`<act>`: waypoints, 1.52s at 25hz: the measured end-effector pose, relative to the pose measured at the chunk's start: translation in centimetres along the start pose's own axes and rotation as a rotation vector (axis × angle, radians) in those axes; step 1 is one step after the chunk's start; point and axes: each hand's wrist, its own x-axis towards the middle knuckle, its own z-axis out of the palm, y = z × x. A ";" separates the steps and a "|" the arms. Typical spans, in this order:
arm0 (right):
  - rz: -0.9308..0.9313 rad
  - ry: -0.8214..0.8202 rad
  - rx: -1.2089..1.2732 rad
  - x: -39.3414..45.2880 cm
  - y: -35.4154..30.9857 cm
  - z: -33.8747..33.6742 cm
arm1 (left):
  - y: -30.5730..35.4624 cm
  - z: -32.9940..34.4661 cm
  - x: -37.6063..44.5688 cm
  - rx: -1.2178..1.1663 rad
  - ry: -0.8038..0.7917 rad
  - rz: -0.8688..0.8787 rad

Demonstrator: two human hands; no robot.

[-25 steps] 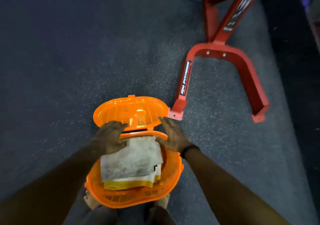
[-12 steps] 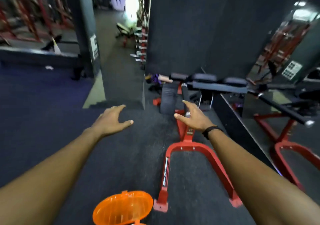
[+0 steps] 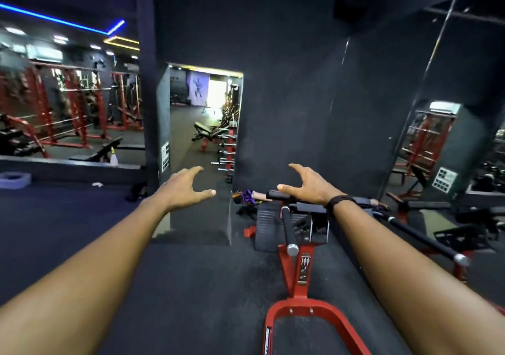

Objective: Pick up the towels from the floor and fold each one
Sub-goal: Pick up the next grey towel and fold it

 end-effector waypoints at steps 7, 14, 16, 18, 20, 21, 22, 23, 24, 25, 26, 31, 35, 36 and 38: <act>0.120 0.106 -0.054 -5.7 -4.8 -4.3 | 2.4 -4.5 -0.8 0.036 -0.062 0.166; 0.362 0.240 -0.139 -19.4 -6.4 -8.0 | 10.1 -4.5 -4.6 -0.035 -0.176 0.450; 0.466 0.278 -0.154 -25.8 -6.3 -9.0 | 13.7 -3.2 -7.0 -0.055 -0.252 0.557; 0.570 0.304 -0.159 -32.4 -6.3 -10.3 | 17.7 -1.6 -10.0 -0.098 -0.317 0.646; 0.687 0.344 -0.177 -38.8 -6.5 -11.5 | 21.9 -0.1 -13.2 -0.151 -0.378 0.738; 0.758 0.364 -0.187 -42.3 -6.9 -12.1 | 24.1 0.6 -15.3 -0.169 -0.410 0.790; 0.830 0.380 -0.200 -45.9 -7.0 -12.7 | 26.2 1.2 -17.5 -0.187 -0.437 0.848; 0.897 0.398 -0.211 -49.4 -7.3 -13.3 | 28.4 1.9 -19.7 -0.203 -0.459 0.901; 0.962 0.415 -0.223 -52.9 -7.7 -13.9 | 30.4 2.4 -21.9 -0.223 -0.482 0.949; 1.022 0.441 -0.236 -56.4 -8.3 -14.4 | 32.5 2.9 -24.3 -0.244 -0.513 0.997; 1.074 0.466 -0.247 -59.9 -8.9 -14.8 | 34.4 3.3 -26.7 -0.263 -0.553 1.043; 1.297 0.542 -0.261 -74.7 -14.7 -15.6 | 42.1 5.0 -38.7 -0.320 -0.680 1.225; 1.489 0.578 -0.250 -86.9 -19.7 -15.0 | 46.6 5.4 -50.2 -0.358 -0.792 1.369; 1.526 0.586 -0.251 -89.3 -20.9 -14.8 | 47.3 5.4 -52.7 -0.361 -0.813 1.391; 1.603 0.605 -0.257 -94.3 -23.6 -14.5 | 48.6 5.3 -58.3 -0.373 -0.854 1.449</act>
